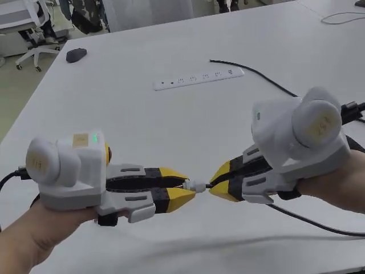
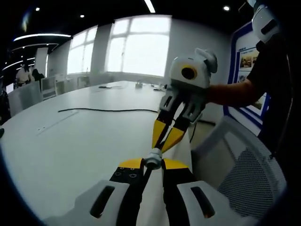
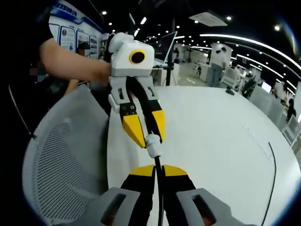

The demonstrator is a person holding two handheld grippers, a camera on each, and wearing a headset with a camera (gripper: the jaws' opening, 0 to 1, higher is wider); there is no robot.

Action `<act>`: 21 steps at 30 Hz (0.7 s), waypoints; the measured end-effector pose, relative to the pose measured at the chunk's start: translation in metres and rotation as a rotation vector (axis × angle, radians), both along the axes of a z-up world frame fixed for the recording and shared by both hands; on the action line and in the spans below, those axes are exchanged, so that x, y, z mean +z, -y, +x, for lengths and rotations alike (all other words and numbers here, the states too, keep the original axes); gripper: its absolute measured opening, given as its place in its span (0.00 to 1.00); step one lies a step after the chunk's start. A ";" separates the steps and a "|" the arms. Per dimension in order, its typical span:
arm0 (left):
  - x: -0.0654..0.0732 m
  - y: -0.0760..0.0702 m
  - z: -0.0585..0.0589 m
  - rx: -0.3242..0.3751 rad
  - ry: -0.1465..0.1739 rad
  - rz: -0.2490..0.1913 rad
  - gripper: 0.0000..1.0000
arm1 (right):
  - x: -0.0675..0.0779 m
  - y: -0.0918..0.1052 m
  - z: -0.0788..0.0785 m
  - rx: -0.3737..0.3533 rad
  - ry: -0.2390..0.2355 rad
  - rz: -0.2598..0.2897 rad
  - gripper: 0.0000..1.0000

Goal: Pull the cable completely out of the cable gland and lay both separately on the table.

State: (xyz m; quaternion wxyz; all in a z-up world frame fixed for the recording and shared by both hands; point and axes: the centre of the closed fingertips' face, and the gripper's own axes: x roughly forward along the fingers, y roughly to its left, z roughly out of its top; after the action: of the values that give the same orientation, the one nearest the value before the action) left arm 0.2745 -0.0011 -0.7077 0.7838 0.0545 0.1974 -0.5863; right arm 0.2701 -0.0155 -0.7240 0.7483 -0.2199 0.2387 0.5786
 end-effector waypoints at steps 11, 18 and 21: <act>0.006 -0.014 0.000 0.018 0.071 0.042 0.15 | -0.010 0.036 0.007 -0.125 -0.008 -0.019 0.00; 0.002 -0.023 0.002 0.042 0.089 0.072 0.15 | -0.019 0.062 0.012 -0.184 -0.010 -0.046 0.00; 0.000 -0.029 0.003 0.054 0.085 0.075 0.15 | -0.022 0.071 0.013 -0.205 -0.013 -0.058 0.00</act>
State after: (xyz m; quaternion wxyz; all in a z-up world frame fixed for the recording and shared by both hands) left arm 0.2776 0.0281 -0.7072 0.8045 0.1030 0.1872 -0.5542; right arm 0.2836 -0.0866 -0.7463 0.7953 -0.2122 0.2814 0.4934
